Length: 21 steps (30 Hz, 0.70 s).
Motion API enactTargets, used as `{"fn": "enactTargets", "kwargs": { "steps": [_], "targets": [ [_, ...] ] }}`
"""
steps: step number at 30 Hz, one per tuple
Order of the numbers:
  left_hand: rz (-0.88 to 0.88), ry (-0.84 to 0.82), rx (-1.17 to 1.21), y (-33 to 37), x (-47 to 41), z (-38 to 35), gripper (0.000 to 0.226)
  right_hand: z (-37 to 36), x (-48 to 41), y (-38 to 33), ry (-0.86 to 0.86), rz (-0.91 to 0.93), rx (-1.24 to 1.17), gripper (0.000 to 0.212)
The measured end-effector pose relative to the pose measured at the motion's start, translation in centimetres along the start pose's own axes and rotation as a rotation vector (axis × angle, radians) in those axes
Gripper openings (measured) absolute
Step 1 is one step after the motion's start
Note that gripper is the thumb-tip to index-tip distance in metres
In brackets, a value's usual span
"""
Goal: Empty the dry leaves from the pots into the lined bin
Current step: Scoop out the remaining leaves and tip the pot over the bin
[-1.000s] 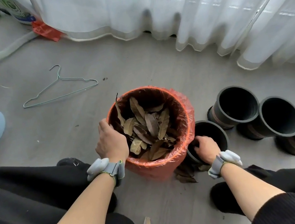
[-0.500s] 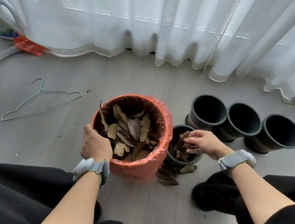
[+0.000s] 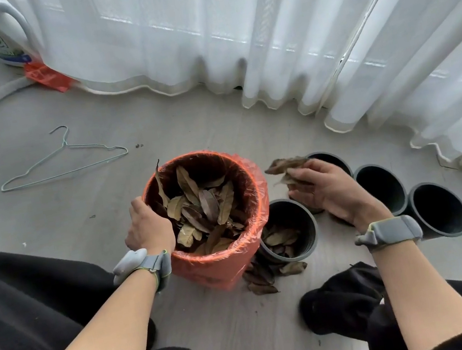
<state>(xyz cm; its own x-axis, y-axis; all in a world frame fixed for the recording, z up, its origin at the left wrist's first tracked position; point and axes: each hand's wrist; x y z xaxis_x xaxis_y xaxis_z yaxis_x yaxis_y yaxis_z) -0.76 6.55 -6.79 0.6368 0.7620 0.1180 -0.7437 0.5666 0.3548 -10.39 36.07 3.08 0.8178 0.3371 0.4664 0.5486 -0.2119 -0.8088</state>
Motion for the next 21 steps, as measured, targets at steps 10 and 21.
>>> {"fn": "enactTargets", "kwargs": {
  "steps": [10, 21],
  "targets": [
    [-0.020, 0.012, 0.017, 0.1, 0.1, 0.0, 0.032, -8.2, 0.5, 2.6, -0.122, 0.075, 0.449, 0.039],
    [-0.033, 0.059, 0.035, -0.3, -0.1, -0.6, 0.020, 3.2, -5.0, 8.8, 0.305, -0.152, 1.019, 0.046]
  ]
}}
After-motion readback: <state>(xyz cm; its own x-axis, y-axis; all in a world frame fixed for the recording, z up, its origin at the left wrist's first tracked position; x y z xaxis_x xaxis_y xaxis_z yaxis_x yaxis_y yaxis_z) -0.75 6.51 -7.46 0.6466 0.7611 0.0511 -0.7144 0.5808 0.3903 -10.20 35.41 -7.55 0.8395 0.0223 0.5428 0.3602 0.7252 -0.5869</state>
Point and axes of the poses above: each hand's wrist, its own x-axis away from the middle knuckle, its own z-axis out of the back of the hand, y = z × x, and after that the axes turned 6 degrees about -x, right-handed
